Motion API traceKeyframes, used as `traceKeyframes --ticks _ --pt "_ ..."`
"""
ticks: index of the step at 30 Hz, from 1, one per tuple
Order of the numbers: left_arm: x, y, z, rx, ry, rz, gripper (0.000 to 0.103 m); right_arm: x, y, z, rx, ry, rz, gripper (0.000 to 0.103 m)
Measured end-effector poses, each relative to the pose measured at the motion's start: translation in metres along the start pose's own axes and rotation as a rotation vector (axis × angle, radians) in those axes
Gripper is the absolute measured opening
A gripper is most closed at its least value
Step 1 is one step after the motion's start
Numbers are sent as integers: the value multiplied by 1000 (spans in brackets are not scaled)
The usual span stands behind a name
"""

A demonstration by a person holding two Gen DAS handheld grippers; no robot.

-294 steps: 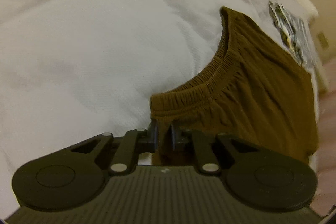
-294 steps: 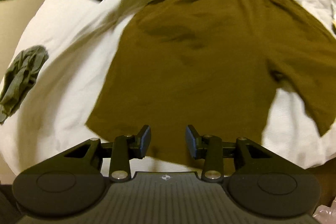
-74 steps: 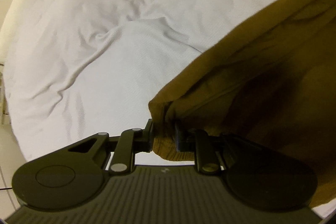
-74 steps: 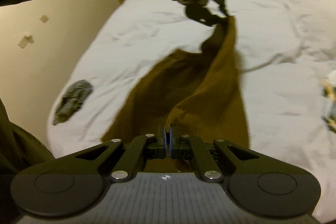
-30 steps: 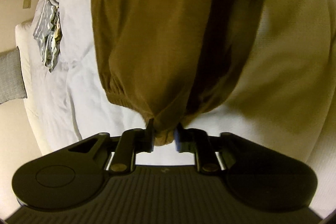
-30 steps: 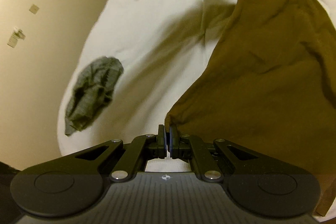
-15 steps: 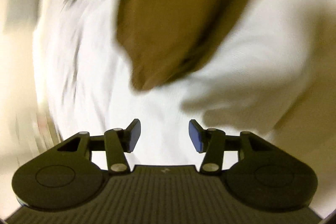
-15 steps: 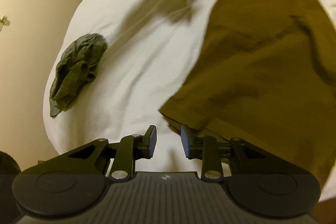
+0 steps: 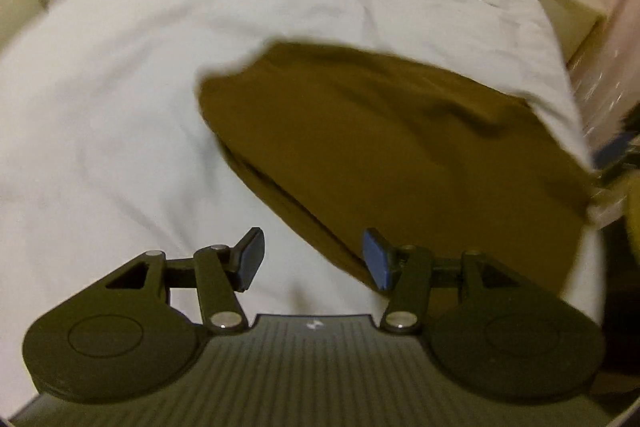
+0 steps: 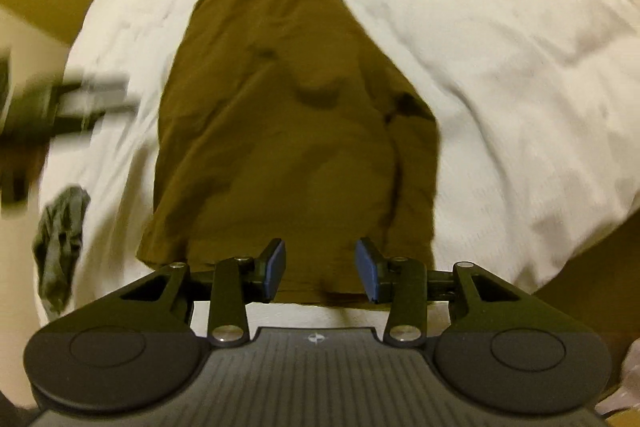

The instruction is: Fold clothes

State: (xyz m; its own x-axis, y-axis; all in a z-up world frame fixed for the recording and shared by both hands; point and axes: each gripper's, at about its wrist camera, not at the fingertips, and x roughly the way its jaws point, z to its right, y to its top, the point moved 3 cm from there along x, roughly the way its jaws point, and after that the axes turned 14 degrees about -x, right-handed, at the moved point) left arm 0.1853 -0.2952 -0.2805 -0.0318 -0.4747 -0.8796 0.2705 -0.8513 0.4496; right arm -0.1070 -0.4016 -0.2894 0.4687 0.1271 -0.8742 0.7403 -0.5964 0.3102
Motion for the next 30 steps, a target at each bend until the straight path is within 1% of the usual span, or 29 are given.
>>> traceKeyframes --ticks 3,5,7,9,10,11,12,14,16,20,22,23,24,25,27,30 --pt "0 -37 19 -101 -25 -51 50 7 -5 9 31 46 0 43" --pt "1 -56 28 -145 -22 -81 50 11 -7 16 42 78 -14 45" --pt "-2 -76 31 -198 -20 -103 50 14 -11 17 27 91 -36 49" --pt "0 -87 35 -251 -22 -119 49 19 -14 17 8 96 -56 49" --pt "2 -91 37 -278 -23 -127 46 21 -16 17 -1 96 -66 49" --pt "4 -95 38 -305 -26 -133 38 23 -17 17 -6 98 -75 49" --pt "6 -97 38 -333 -30 -139 25 24 -17 19 -3 102 -78 49" --pt "8 -100 37 -390 -38 -147 14 27 -17 23 18 113 -79 49" --pt "7 -101 34 -447 -47 -144 15 28 -16 28 55 131 -74 49" --pt "1 -104 22 -521 -54 -134 15 31 -20 34 116 161 -57 49" --pt "0 -106 16 -550 -60 -137 20 33 -23 35 125 170 -54 49" --pt "-1 -106 13 -567 -64 -138 23 33 -24 36 129 170 -52 49" --pt "-1 -107 10 -585 -68 -139 26 33 -24 37 135 160 -48 46" --pt "-2 -107 7 -604 -71 -138 27 33 -25 38 140 150 -43 43" --pt "-4 -108 0 -649 -81 -136 29 32 -26 40 163 138 -26 43" --pt "0 -113 -11 -748 -132 -162 29 34 -26 40 166 124 -13 43"
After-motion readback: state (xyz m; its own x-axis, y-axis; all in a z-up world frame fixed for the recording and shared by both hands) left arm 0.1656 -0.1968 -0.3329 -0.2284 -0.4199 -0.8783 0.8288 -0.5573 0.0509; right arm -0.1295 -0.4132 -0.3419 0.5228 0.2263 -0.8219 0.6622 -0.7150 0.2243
